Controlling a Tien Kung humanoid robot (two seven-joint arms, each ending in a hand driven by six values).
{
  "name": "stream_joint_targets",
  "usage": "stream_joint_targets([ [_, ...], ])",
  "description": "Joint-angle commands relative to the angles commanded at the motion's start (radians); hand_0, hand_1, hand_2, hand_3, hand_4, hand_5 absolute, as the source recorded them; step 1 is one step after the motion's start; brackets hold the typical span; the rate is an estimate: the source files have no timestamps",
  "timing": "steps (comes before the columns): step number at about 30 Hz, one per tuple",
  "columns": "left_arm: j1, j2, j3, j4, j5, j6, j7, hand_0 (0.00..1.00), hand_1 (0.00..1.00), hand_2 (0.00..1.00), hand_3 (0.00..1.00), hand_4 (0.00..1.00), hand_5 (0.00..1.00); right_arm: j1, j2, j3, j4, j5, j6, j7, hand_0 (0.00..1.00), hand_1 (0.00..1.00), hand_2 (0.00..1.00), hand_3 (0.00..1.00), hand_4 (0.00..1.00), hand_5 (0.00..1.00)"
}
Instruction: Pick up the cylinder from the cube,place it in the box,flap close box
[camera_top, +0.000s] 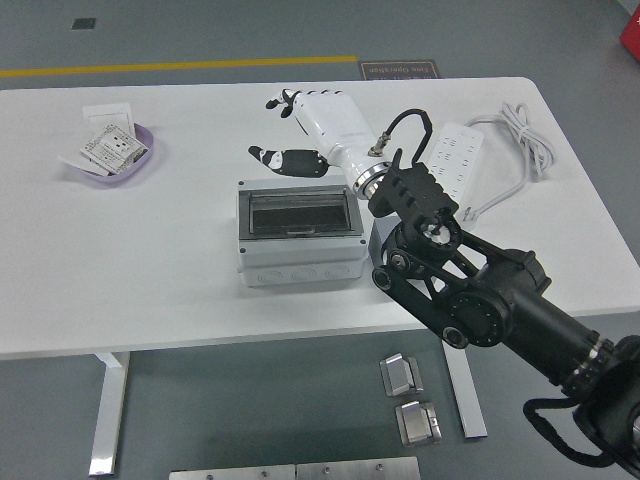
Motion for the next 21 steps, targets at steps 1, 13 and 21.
stream_joint_targets([
  [1,0.000,-0.001,0.001,0.000,-0.002,0.001,0.000,0.690,0.685,0.611,0.709,0.706,0.442,-0.001,-0.021,0.003,0.008,-0.001,-0.002,0.005,0.696,0.654,0.670,0.728,0.827,0.649],
  [13,-0.003,-0.009,0.013,0.000,-0.022,0.002,-0.002,0.690,0.685,0.611,0.709,0.705,0.442,-0.028,-0.250,0.017,0.071,0.032,-0.035,0.037,0.696,0.649,0.668,0.727,0.826,0.647],
  [21,-0.003,-0.011,0.008,0.000,-0.016,0.003,-0.001,0.690,0.685,0.611,0.710,0.706,0.442,-0.037,-0.284,0.076,0.017,0.027,-0.050,0.046,0.675,0.647,0.663,0.722,0.829,0.654],
])
